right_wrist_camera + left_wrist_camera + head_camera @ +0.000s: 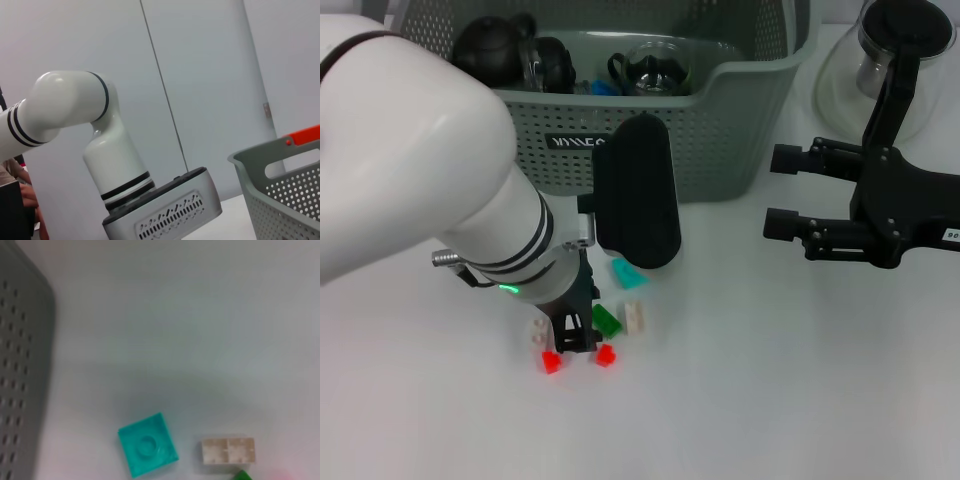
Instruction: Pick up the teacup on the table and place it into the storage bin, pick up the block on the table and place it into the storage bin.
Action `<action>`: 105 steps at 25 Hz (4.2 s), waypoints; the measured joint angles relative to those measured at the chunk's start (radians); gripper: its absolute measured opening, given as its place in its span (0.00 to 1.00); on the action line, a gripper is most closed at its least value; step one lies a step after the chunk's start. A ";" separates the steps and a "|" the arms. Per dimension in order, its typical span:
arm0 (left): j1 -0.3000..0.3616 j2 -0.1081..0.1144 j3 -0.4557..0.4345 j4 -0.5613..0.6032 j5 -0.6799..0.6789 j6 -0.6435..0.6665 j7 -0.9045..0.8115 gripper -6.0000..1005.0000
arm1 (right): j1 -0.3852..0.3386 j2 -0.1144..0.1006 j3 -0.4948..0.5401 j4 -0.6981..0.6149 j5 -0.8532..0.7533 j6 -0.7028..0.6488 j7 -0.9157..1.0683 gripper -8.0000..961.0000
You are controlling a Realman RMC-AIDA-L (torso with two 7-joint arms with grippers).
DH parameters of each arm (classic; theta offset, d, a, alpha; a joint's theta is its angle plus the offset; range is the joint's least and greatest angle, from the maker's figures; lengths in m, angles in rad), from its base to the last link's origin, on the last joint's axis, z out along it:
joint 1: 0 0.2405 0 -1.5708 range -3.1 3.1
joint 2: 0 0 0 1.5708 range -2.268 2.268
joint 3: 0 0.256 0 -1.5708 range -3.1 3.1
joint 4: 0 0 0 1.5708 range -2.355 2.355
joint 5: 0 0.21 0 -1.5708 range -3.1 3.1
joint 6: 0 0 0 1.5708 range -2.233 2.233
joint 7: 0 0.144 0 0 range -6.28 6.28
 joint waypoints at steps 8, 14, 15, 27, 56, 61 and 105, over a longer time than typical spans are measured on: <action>-0.003 0.000 0.021 -0.002 0.002 -0.025 0.004 0.45 | -0.003 0.001 0.000 0.000 0.000 -0.003 0.000 0.89; -0.004 0.000 0.046 0.002 0.015 -0.035 0.001 0.45 | -0.003 0.001 0.000 0.000 0.000 -0.004 0.000 0.89; -0.004 0.000 0.049 0.004 0.017 -0.036 0.000 0.45 | -0.003 0.000 0.000 0.000 0.000 -0.005 0.000 0.89; -0.018 0.000 0.055 -0.016 0.040 -0.054 -0.048 0.45 | -0.008 0.000 0.008 0.000 -0.003 -0.011 -0.002 0.89; -0.028 0.001 0.057 -0.034 0.055 -0.043 -0.091 0.23 | -0.017 0.000 0.008 0.000 -0.003 -0.014 0.000 0.89; -0.018 0.002 0.042 0.003 0.051 -0.029 -0.095 0.20 | -0.017 -0.001 0.008 0.000 -0.003 -0.018 0.000 0.89; -0.310 0.249 -1.090 -0.584 -0.789 -0.111 -0.039 0.23 | -0.005 -0.001 0.011 0.000 0.000 -0.036 0.000 0.89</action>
